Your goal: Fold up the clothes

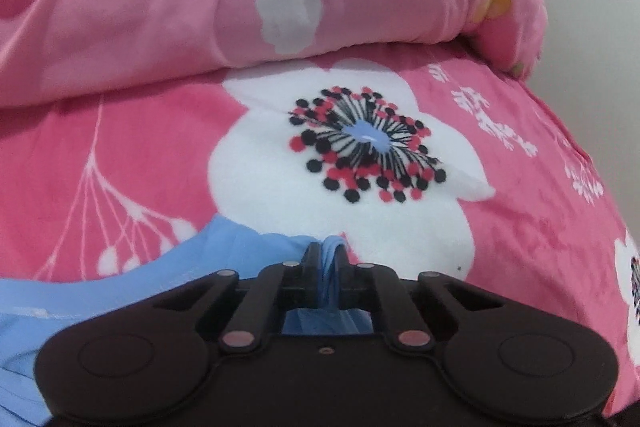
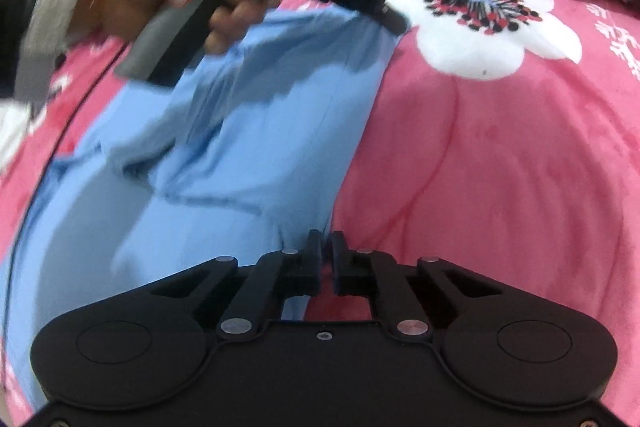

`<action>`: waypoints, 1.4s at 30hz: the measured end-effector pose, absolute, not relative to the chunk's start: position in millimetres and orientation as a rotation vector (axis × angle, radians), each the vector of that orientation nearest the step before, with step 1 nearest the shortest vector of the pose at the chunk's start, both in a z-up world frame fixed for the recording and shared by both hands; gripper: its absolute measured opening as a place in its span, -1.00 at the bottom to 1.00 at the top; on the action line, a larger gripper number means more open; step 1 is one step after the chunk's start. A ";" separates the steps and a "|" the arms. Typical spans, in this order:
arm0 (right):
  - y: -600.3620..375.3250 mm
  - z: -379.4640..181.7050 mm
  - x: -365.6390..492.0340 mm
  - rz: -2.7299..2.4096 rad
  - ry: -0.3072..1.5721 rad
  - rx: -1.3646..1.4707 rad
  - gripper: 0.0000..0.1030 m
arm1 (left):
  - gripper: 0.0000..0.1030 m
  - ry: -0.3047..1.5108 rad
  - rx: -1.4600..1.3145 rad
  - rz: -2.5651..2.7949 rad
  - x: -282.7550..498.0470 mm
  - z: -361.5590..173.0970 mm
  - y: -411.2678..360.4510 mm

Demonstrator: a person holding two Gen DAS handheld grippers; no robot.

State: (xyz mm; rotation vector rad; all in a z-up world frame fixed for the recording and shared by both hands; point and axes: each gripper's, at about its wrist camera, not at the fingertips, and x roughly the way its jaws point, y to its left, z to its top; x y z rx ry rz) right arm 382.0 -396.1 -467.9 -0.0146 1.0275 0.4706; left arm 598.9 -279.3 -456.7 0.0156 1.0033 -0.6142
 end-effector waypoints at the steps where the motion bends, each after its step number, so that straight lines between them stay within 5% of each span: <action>1: -394.7 -468.2 380.3 0.472 1.029 -0.038 -0.91 | -0.87 1.006 0.004 -0.615 599.6 -454.8 -278.1; 6: -393.7 -445.3 376.3 0.493 0.989 -0.103 -0.84 | -0.04 0.944 -0.044 -0.640 589.6 -411.1 -245.8; 8: -392.2 -428.1 373.7 0.508 0.929 -0.132 -0.52 | 0.05 0.904 -0.062 -0.613 581.7 -392.9 -218.1; 12: -372.5 -407.4 379.6 0.588 0.846 -0.204 -0.39 | 0.12 0.894 -0.097 -0.525 561.1 -376.1 -163.6; 29: -271.0 -433.0 403.7 0.660 0.960 -0.196 -0.39 | 0.10 0.968 -0.059 -0.390 524.3 -442.4 -139.6; 32: -265.1 -439.7 404.2 0.649 0.970 -0.213 -0.59 | -0.10 0.988 -0.069 -0.397 534.1 -450.9 -138.3; 36: -260.1 -437.4 397.6 0.672 0.950 -0.231 -0.88 | -0.72 1.004 -0.131 -0.401 541.7 -446.4 -127.0; 42: -243.1 -432.8 386.5 0.771 0.892 -0.312 -0.90 | -0.74 1.001 -0.170 -0.349 545.4 -444.0 -103.8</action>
